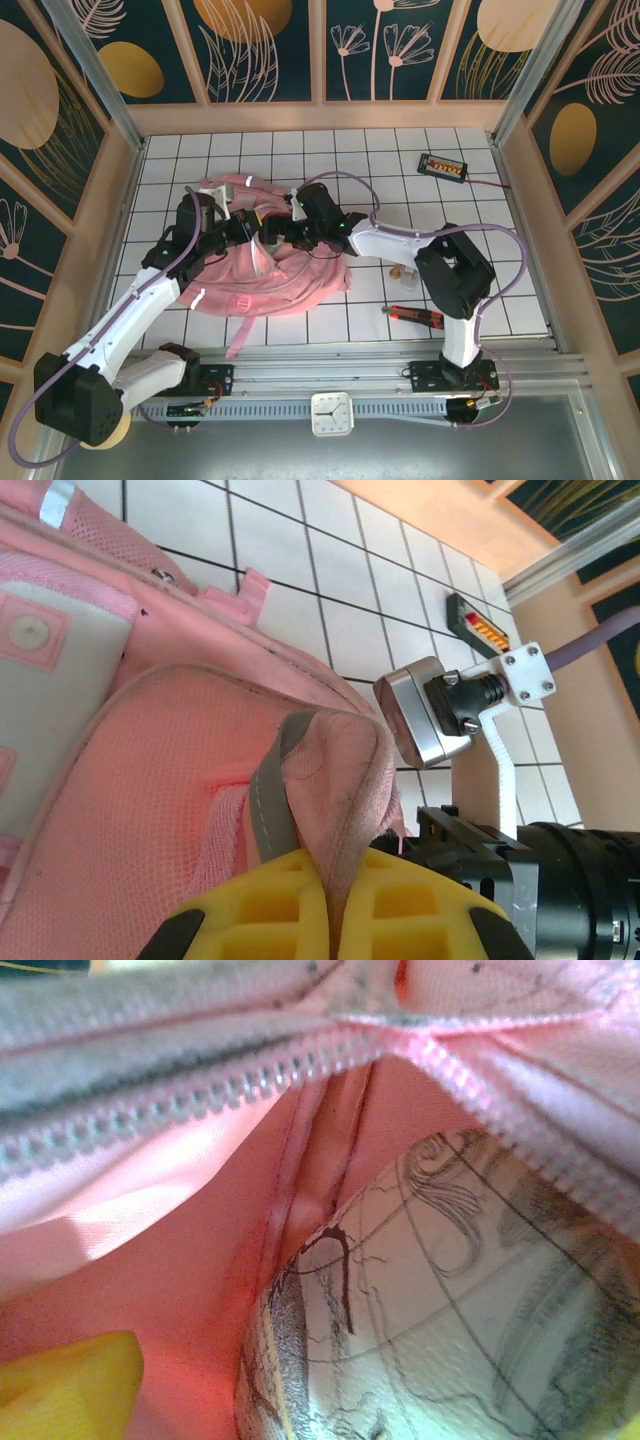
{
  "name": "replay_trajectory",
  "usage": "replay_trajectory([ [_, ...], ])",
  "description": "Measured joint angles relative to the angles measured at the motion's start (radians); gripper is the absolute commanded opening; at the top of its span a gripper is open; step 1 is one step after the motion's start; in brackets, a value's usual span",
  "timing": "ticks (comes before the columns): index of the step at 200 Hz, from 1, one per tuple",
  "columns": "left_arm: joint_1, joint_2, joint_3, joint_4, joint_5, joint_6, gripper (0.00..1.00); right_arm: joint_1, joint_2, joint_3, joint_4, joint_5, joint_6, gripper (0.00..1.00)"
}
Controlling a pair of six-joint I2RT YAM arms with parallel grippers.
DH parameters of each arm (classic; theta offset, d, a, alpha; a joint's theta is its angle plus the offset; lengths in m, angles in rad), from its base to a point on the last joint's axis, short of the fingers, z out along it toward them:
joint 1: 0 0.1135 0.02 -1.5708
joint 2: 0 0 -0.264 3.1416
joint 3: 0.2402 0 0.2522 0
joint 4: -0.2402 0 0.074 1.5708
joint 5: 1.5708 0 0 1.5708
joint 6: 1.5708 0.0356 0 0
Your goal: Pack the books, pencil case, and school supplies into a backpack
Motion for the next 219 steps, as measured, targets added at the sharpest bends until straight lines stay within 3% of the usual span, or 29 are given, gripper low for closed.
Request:
replay_trajectory([
  [50,-0.008,-0.008,-0.028,0.042,0.036,0.023,0.00,0.005,-0.051,0.030,-0.188,0.076,0.006,0.99],
  [84,-0.013,-0.008,-0.024,0.031,-0.021,0.038,0.00,0.008,-0.109,0.024,-0.212,0.129,0.015,0.99],
  [95,-0.013,-0.008,-0.020,0.020,-0.039,0.046,0.00,0.005,-0.144,0.003,-0.190,0.135,0.014,0.87],
  [107,-0.013,-0.005,-0.020,0.004,-0.058,0.058,0.00,-0.007,-0.179,-0.014,-0.154,0.129,0.009,0.56],
  [114,-0.012,-0.003,-0.020,0.001,-0.067,0.063,0.00,-0.018,-0.193,-0.022,-0.130,0.121,0.010,0.52],
  [137,-0.011,-0.003,-0.020,-0.010,-0.092,0.077,0.00,-0.053,-0.206,-0.024,-0.079,0.118,0.003,0.54],
  [166,-0.010,0.002,-0.006,-0.032,-0.106,0.100,0.00,-0.063,-0.228,-0.014,-0.136,0.168,-0.019,0.62],
  [191,-0.010,0.014,0.010,-0.050,-0.106,0.122,0.00,-0.123,-0.324,-0.008,-0.336,0.201,-0.020,0.66],
  [219,-0.010,0.016,0.010,-0.054,-0.102,0.133,0.00,-0.299,-0.459,-0.061,-0.615,0.299,-0.023,0.72],
])
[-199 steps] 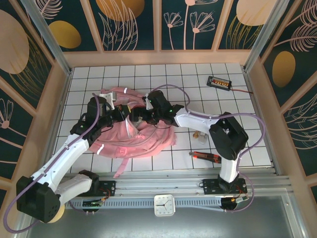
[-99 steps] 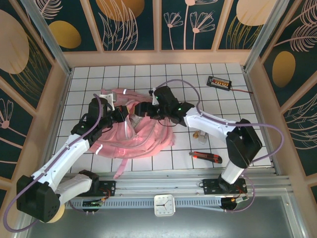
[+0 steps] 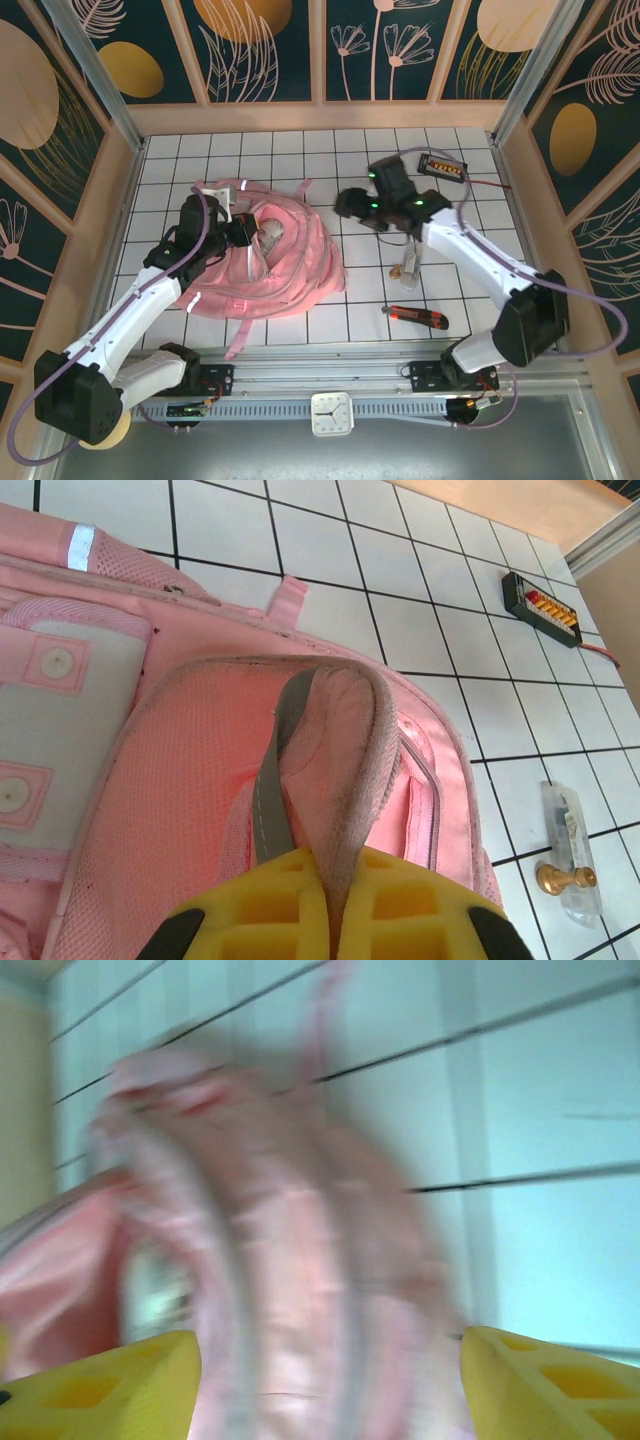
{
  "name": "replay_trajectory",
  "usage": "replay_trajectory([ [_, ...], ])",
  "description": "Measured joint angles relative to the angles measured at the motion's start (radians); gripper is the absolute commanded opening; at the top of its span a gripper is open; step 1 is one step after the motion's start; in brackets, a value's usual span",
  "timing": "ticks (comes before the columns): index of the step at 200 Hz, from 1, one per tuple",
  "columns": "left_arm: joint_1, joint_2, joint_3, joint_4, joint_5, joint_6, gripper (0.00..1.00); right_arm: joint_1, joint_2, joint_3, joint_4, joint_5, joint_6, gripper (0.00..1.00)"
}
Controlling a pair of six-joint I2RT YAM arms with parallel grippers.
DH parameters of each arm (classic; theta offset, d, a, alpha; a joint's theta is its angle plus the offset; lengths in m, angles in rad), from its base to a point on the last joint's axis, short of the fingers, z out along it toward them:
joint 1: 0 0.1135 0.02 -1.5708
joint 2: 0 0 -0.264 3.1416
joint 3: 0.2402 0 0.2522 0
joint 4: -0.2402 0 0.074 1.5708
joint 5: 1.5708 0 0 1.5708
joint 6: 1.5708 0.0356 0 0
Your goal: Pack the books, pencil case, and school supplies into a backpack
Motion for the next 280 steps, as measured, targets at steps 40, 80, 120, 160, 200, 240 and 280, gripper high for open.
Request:
replay_trajectory([
  [40,0.000,0.004,0.000,0.001,0.011,0.003,0.00,-0.213,-0.146,-0.201,-0.250,0.118,-0.032,0.76],
  [80,0.002,0.005,0.000,0.002,0.026,0.014,0.00,-0.249,-0.234,-0.310,-0.352,0.154,-0.054,0.81],
  [120,0.002,0.005,-0.004,0.006,0.034,0.014,0.00,-0.312,-0.206,-0.341,-0.327,0.150,-0.080,0.80],
  [160,0.002,0.005,-0.006,0.006,0.034,0.018,0.00,-0.348,-0.016,-0.323,-0.219,0.150,-0.136,0.80],
  [200,0.004,-0.010,-0.026,0.014,0.034,0.018,0.00,-0.352,0.136,-0.248,-0.131,0.126,-0.183,0.80],
  [240,0.004,-0.018,-0.031,0.015,0.033,0.018,0.00,-0.352,0.235,-0.195,-0.070,0.105,-0.212,0.80],
  [280,0.004,-0.018,-0.031,0.014,0.032,0.018,0.00,-0.353,0.306,-0.182,-0.041,0.101,-0.227,0.77],
])
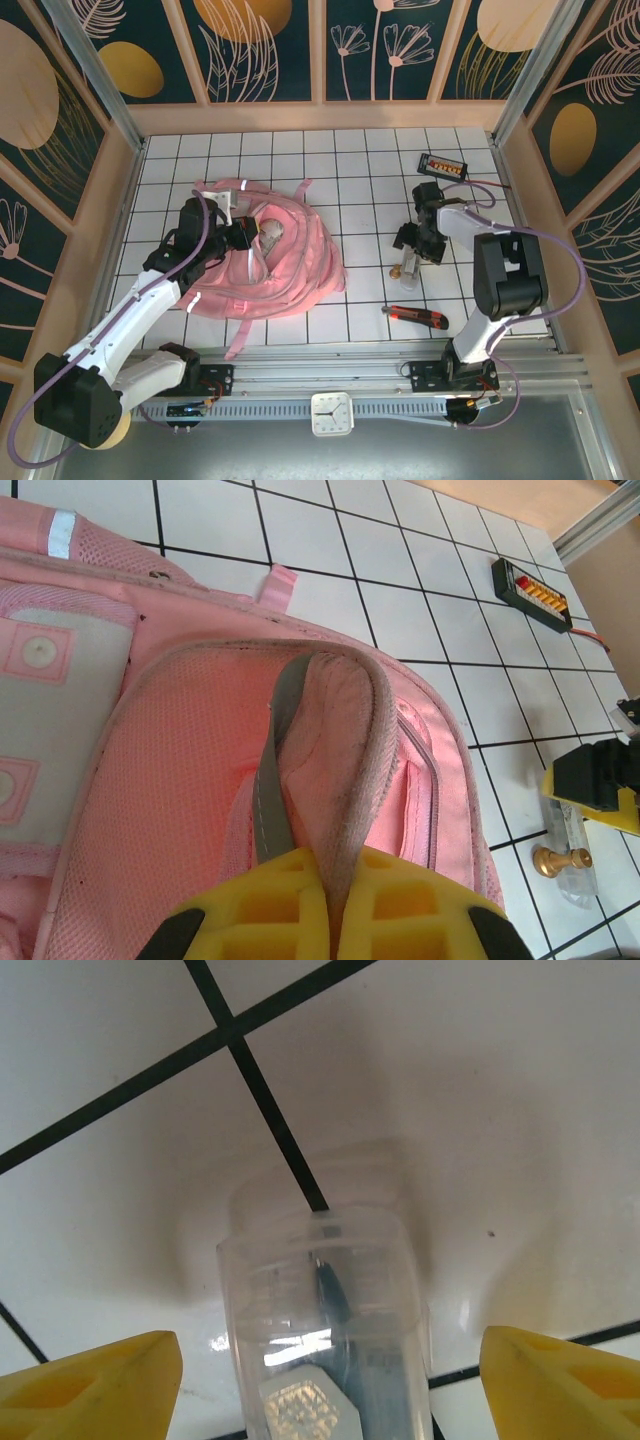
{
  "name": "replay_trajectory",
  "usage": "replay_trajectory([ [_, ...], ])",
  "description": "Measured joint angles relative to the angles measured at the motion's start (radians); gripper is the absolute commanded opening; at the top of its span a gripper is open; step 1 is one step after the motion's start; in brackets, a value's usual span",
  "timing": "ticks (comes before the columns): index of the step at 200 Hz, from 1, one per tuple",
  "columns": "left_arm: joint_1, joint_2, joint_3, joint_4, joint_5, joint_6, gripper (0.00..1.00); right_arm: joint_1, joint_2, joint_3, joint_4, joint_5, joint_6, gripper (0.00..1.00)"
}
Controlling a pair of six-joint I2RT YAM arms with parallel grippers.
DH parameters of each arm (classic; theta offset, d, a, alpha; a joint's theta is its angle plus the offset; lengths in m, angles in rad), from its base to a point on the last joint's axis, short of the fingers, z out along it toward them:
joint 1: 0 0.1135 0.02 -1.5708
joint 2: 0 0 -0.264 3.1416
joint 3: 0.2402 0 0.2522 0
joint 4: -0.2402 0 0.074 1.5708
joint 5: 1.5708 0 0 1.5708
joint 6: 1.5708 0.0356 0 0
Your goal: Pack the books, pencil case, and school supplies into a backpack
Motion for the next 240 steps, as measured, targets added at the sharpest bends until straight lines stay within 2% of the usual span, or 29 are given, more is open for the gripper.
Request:
replay_trajectory([
  [138,0.000,0.039,0.000,0.015,0.000,0.003,0.00,-0.027,0.011,-0.005,0.013,0.021,-0.071,0.35],
  [197,0.000,0.039,0.000,0.015,0.000,0.003,0.00,-0.078,-0.053,0.010,-0.039,0.073,-0.102,0.35],
  [240,0.000,0.039,0.002,0.014,0.002,0.002,0.00,-0.143,-0.155,0.149,-0.128,0.069,-0.110,0.35],
])
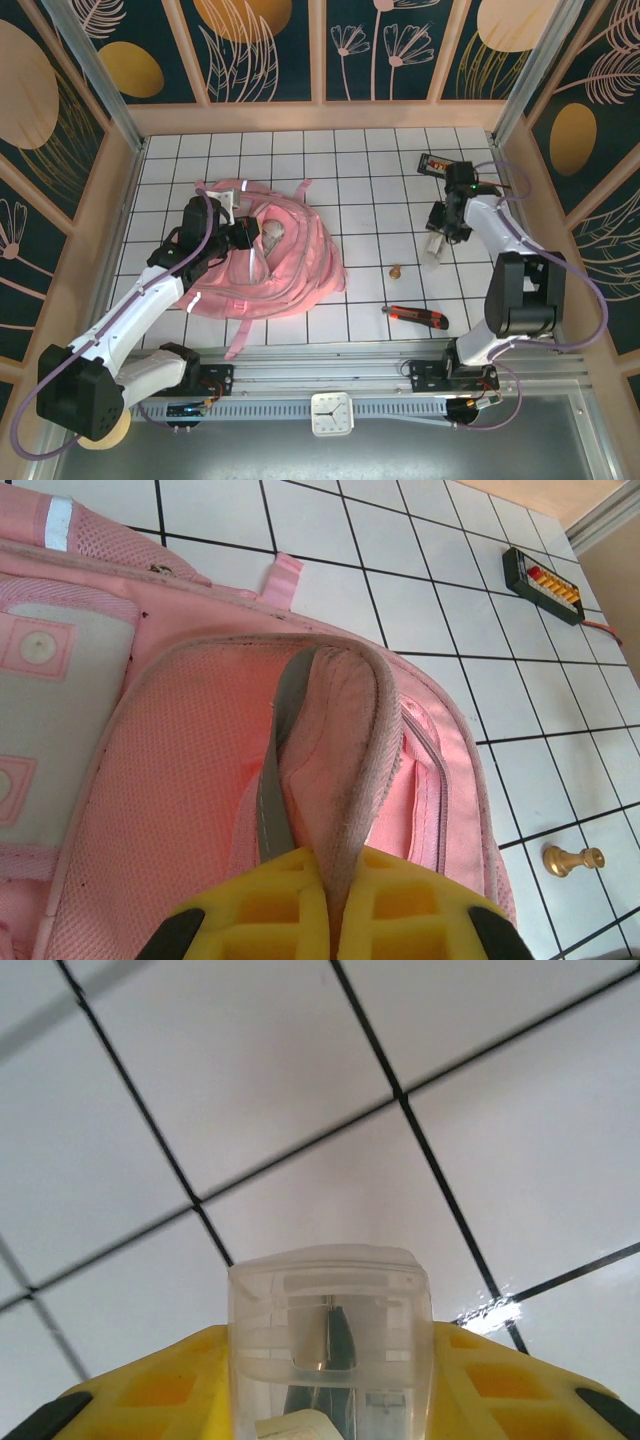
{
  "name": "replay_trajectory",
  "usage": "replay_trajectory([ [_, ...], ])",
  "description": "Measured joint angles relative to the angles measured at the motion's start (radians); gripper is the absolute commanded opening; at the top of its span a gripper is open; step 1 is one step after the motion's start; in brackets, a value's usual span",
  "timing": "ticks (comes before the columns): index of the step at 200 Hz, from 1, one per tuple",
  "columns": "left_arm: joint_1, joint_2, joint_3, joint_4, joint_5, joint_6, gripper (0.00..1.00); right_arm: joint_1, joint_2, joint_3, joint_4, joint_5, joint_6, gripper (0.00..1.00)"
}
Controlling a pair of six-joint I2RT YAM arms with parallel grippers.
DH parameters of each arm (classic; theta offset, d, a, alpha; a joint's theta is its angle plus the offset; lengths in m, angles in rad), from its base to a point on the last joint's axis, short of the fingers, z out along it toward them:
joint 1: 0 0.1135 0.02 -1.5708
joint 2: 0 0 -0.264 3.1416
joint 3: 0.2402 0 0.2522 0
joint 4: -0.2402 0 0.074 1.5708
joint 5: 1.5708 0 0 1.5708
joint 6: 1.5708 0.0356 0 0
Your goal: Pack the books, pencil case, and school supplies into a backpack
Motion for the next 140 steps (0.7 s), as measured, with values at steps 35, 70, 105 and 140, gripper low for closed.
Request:
replay_trajectory([
  [35,0.000,0.001,0.001,0.000,0.015,-0.006,0.00,0.038,-0.033,0.126,-0.019,-0.087,0.061,0.35],
  [70,0.000,0.001,0.001,0.004,0.023,-0.021,0.00,0.204,-0.008,0.230,-0.023,-0.152,0.166,0.35],
  [105,0.000,0.001,0.001,0.007,0.027,-0.037,0.00,0.404,0.120,0.371,0.020,-0.213,0.287,0.35],
  [140,0.000,0.001,0.001,0.008,0.029,-0.056,0.00,0.571,0.330,0.578,0.056,-0.219,0.370,0.35],
])
